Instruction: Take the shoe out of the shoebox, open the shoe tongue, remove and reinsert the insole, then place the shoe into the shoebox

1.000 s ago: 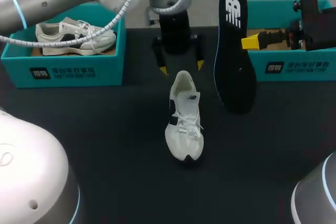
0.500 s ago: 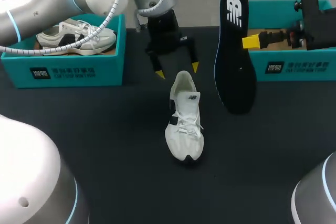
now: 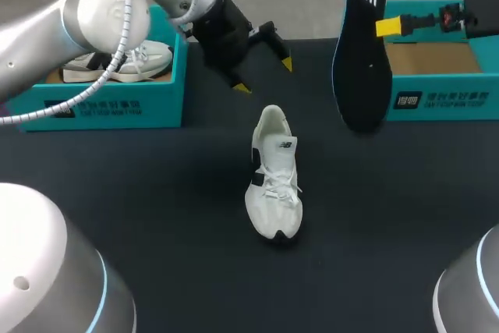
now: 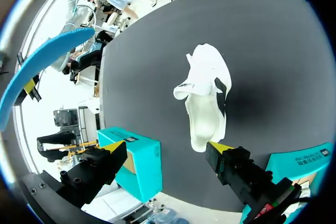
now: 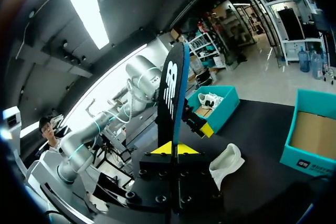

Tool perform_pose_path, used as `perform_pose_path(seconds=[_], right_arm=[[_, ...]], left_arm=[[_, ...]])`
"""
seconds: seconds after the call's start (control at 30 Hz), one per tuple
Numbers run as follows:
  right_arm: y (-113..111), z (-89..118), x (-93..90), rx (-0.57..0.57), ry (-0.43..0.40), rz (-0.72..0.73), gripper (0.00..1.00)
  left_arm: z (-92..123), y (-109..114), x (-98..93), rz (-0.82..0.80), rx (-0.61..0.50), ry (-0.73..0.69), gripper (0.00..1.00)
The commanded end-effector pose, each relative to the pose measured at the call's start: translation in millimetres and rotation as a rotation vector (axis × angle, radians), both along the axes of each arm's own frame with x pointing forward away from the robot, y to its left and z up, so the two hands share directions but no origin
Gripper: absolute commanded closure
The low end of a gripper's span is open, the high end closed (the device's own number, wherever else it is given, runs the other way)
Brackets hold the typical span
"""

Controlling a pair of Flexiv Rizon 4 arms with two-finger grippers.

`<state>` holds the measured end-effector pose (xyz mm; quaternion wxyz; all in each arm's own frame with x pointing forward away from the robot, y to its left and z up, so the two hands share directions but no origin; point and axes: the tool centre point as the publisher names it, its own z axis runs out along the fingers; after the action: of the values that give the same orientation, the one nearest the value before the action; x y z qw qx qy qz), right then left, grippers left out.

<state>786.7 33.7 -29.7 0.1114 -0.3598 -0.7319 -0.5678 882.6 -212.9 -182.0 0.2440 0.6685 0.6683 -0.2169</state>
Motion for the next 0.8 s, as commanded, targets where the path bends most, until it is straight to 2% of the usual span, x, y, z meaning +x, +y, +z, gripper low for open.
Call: perform_pose_path(seconds=[0.03,0.4,0.6,0.8], right_arm=[[5.8,12.4,46.0,-0.041,0.069,0.063,1.00],[1.8,1.1,80.7,-0.019,0.253,0.083,1.00],[6.2,-6.6,94.8,-0.055,0.356,0.127,1.00],[9.1,-19.1,109.8,-0.027,0.517,0.093,1.00]], left_arm=[[16.5,16.6,-8.5,0.080,-0.170,-0.137,0.00],[53.5,25.3,-6.8,0.110,-0.342,-0.217,0.00],[73.3,32.0,-9.1,0.106,-0.454,-0.248,0.00],[93.0,26.4,-6.8,0.081,-0.562,-0.315,0.00]])
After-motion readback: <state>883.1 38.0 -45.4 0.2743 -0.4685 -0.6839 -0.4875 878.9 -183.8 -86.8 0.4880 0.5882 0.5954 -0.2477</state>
